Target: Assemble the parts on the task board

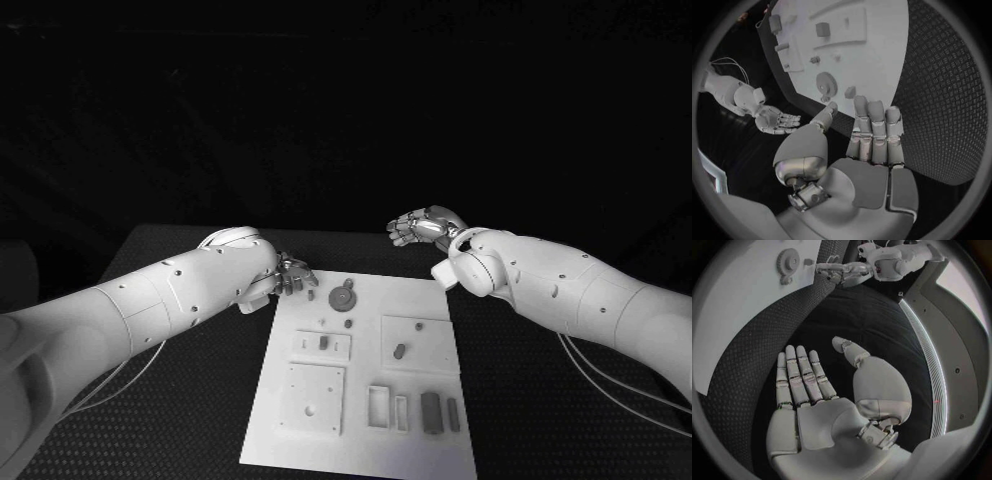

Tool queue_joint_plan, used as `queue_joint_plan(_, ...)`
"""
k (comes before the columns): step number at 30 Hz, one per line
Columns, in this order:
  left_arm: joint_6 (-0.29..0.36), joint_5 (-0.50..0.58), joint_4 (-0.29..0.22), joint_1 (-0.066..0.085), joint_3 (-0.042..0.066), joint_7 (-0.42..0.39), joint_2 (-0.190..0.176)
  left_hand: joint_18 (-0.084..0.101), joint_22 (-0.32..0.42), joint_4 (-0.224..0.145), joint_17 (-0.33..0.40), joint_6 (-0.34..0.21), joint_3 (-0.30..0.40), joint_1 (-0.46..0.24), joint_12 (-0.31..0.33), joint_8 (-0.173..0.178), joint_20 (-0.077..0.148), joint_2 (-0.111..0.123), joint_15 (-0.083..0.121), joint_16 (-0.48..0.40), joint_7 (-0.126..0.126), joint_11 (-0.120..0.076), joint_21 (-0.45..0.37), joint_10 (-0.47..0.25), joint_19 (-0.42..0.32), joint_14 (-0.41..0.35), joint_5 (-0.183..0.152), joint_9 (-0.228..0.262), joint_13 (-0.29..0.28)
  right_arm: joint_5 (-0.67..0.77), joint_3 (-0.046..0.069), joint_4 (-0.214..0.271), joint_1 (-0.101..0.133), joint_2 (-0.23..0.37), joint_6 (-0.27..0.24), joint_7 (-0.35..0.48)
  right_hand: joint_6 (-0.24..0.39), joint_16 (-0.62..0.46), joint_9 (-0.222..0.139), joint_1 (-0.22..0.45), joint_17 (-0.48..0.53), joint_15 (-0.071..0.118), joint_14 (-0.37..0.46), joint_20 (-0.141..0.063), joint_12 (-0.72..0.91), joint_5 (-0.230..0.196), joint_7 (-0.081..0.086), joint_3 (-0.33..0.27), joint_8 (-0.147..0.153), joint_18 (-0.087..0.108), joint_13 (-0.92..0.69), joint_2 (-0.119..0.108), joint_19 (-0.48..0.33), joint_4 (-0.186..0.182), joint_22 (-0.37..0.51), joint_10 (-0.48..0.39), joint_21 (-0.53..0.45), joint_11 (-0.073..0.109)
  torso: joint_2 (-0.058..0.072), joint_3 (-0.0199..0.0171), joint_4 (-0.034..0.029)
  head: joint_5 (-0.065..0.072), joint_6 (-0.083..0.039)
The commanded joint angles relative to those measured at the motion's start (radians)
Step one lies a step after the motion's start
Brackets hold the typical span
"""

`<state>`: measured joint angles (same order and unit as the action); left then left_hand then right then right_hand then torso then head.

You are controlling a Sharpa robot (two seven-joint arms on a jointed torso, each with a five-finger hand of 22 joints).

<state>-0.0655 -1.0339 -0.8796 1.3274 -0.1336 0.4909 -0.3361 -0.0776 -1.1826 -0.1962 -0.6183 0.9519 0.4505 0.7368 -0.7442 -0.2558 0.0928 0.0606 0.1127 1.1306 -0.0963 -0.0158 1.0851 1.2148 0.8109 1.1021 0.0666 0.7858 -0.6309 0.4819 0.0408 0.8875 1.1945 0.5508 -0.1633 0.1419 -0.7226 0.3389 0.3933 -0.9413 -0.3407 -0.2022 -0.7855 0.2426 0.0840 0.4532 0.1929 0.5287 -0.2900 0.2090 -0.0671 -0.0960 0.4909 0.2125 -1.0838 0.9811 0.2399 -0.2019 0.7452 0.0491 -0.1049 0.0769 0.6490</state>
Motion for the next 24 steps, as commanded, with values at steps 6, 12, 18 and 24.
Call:
queue_joint_plan(6,-0.035,-0.028,0.017,-0.011,-0.002,-0.013,0.014,0.010,0.000,0.011,0.001,-0.007,-0.002,-0.007,0.005,-0.009,0.109,0.009,-0.003,-0.007,0.000,0.001,-0.008,-0.007,-0.008,-0.005,-0.008,-0.005,0.001,0.006,0.000,0.009,0.000,0.003,0.000,0.014,0.000,0.003,-0.002,0.002,0.001,0.001,0.008,0.001,-0.004,0.004,0.037,0.000,-0.004,-0.019,-0.002,-0.002,-0.006,0.002,-0.002,0.009,-0.005,0.000,0.006,0.0012,0.0054,0.003,0.003)
queue_joint_plan(12,-0.045,-0.021,0.021,-0.012,-0.002,-0.016,0.018,0.010,0.000,0.015,0.000,-0.006,-0.004,-0.011,0.005,-0.011,0.109,0.009,-0.003,-0.006,0.001,0.000,-0.009,-0.007,-0.009,-0.005,-0.009,-0.007,0.000,0.007,0.000,0.012,0.000,0.003,0.001,0.014,0.000,0.004,-0.002,0.002,0.001,0.001,0.008,0.001,-0.004,0.004,0.037,0.000,-0.004,-0.019,-0.002,-0.002,-0.006,0.002,-0.002,0.009,-0.006,0.001,0.003,0.0014,0.0041,0.006,0.006)
queue_joint_plan(18,-0.051,-0.015,0.026,-0.012,-0.002,-0.015,0.019,0.009,-0.001,0.016,0.000,-0.005,-0.003,-0.009,0.005,-0.013,0.110,0.005,-0.003,-0.005,0.001,0.000,-0.009,-0.005,-0.008,-0.004,-0.008,-0.009,0.000,0.007,0.000,0.013,0.000,0.001,0.002,0.014,0.000,0.004,-0.002,0.002,0.002,0.001,0.008,0.001,-0.005,0.004,0.037,0.000,-0.004,-0.019,-0.002,-0.002,-0.006,0.002,-0.003,0.009,-0.006,0.001,0.003,0.0008,0.0041,0.008,0.007)
queue_joint_plan(24,-0.056,-0.010,0.028,-0.013,-0.002,-0.015,0.019,0.009,-0.004,0.011,-0.002,-0.004,0.004,0.006,0.006,-0.019,0.110,-0.018,-0.002,-0.004,0.002,-0.001,-0.008,-0.004,-0.009,-0.005,-0.004,-0.016,-0.002,0.007,0.000,0.012,0.000,0.001,0.002,0.014,0.000,0.004,-0.002,0.002,0.002,0.001,0.008,0.001,-0.005,0.004,0.037,0.000,-0.004,-0.019,-0.002,-0.002,-0.006,0.002,-0.003,0.009,-0.006,0.001,0.003,0.0012,0.0037,0.008,0.008)
